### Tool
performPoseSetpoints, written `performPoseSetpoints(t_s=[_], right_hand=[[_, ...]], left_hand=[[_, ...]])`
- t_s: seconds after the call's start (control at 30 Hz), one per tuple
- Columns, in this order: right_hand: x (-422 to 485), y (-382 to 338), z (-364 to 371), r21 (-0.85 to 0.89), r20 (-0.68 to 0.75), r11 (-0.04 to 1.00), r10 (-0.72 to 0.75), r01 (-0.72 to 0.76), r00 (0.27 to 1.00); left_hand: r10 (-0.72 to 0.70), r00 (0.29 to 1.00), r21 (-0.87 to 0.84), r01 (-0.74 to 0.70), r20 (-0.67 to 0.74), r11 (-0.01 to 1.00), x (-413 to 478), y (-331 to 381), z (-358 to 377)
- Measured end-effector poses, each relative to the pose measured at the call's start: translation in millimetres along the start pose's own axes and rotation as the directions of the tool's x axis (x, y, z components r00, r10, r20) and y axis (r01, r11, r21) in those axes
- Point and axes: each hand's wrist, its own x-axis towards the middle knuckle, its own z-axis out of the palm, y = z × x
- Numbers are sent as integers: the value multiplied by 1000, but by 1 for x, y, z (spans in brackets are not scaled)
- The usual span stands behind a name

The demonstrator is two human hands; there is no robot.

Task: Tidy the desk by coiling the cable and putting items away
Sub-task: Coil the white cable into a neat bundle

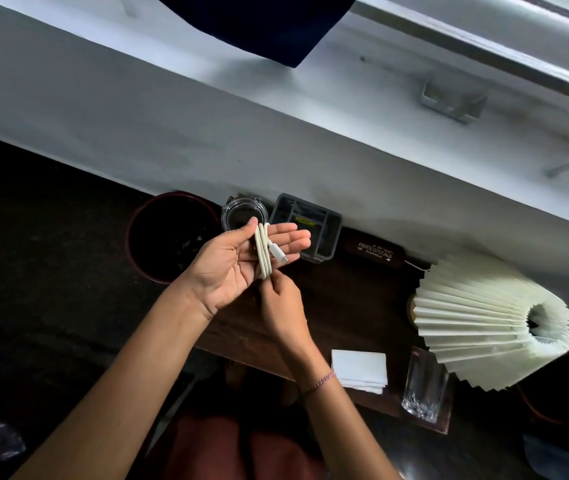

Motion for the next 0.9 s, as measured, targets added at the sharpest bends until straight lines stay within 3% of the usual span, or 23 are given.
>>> performPoseSetpoints(t_s=[0.13, 0.27, 0.4, 0.5, 0.57, 0.67, 0.73, 0.8, 0.9], right_hand=[[-16, 2, 6, -287, -64, 958, -38, 18, 997], [-23, -11, -9, -553, -60, 819, -220, 151, 974], [-18, -34, -32, -657, -54, 710, -379, 253, 924], [-3, -45, -51, -665, -47, 708, -355, 236, 934], [8, -47, -67, -584, -21, 777, -305, 236, 952], [23, -38, -83, -279, 71, 923, -255, 264, 964], [30, -26, -83, -82, 101, 969, -226, 234, 969], [35, -12, -75, 115, 68, 976, -192, 184, 979], [34, 10, -51, 417, -13, 906, -73, 71, 997]], left_hand=[[38, 994, 14, -37, -101, 999, 4, 2, -7], [54, 980, 130, -30, -190, 991, 7, 2, -11], [29, 974, 338, 50, -224, 940, 2, -7, -4], [-72, 986, 367, 123, -151, 922, -10, -12, 1], [-166, 985, 366, 169, -40, 915, -15, -12, -3], [-213, 977, 372, 200, -7, 907, -18, -9, -12], [-213, 976, 339, 189, 35, 922, -18, -10, -12], [-184, 978, 298, 149, 95, 943, -16, -13, -11], [-118, 990, 174, 103, 74, 979, -11, -17, -8]])
